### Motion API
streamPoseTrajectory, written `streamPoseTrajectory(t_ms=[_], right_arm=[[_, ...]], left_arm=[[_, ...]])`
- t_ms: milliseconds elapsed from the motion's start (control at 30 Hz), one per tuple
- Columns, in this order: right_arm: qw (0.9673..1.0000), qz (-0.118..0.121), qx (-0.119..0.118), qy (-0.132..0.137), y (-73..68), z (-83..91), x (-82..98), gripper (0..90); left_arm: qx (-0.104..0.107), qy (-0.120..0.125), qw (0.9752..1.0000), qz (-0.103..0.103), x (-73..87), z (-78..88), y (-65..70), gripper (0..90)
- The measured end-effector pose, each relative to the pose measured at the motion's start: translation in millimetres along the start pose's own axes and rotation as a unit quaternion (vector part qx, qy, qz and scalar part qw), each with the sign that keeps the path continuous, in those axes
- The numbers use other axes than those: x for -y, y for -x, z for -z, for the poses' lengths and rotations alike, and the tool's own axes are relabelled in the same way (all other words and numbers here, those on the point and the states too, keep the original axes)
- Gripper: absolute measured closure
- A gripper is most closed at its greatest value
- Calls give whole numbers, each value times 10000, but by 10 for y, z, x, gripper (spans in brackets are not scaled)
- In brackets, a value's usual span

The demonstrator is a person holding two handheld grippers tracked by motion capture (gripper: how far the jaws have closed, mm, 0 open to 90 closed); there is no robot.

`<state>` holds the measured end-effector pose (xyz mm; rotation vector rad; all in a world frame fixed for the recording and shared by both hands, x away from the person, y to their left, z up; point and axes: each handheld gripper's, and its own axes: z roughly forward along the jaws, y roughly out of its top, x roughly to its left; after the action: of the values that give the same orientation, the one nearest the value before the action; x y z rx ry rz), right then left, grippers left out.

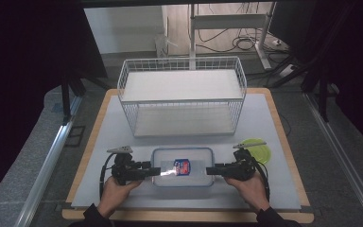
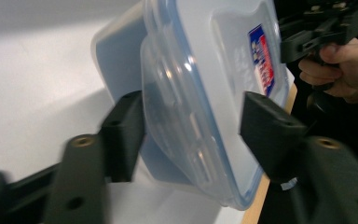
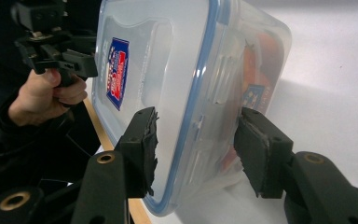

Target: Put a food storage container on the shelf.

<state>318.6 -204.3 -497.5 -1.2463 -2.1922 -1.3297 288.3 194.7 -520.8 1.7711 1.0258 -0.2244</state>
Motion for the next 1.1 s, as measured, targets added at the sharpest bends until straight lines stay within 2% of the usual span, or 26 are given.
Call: streamPoseTrajectory(t_ms=[67, 100, 233, 300, 467, 600, 633, 767, 900, 1100], right_arm=[[10000, -10, -7, 2, 2, -1, 0, 495], [10000, -26, -14, -1, 3, -3, -1, 494], [9999, -128, -38, 20, 8, -5, 4, 497], [9998, -174, -1, 58, -6, -6, 10, 500], [9990, -417, 21, 181, -19, -1, 23, 521], [9992, -260, 175, 239, -67, 3, 17, 528], [9992, -161, 240, 284, -90, 5, 11, 526], [9990, -147, 270, 335, -94, 14, -6, 526], [9983, 11, 341, 467, -150, 80, -64, 526], [9976, 141, 319, 598, -202, 149, -144, 525]], left_arm=[[31, 11, 10000, 66, 4, -1, -12, 364], [74, 8, 9999, 90, 4, 1, -18, 400], [150, 57, 9998, 147, 10, 26, -20, 444], [192, 119, 9994, 255, 19, 32, -27, 460], [96, 254, 9991, 312, 10, 36, -4, 477], [-18, 298, 9992, 263, -15, 42, 28, 487], [-70, 302, 9992, 272, -19, 40, 45, 487], [-124, 280, 9991, 284, -37, 28, 65, 487], [-105, 346, 9991, 242, -94, 32, 103, 487], [-174, 403, 9990, 62, -220, 90, 182, 488]])
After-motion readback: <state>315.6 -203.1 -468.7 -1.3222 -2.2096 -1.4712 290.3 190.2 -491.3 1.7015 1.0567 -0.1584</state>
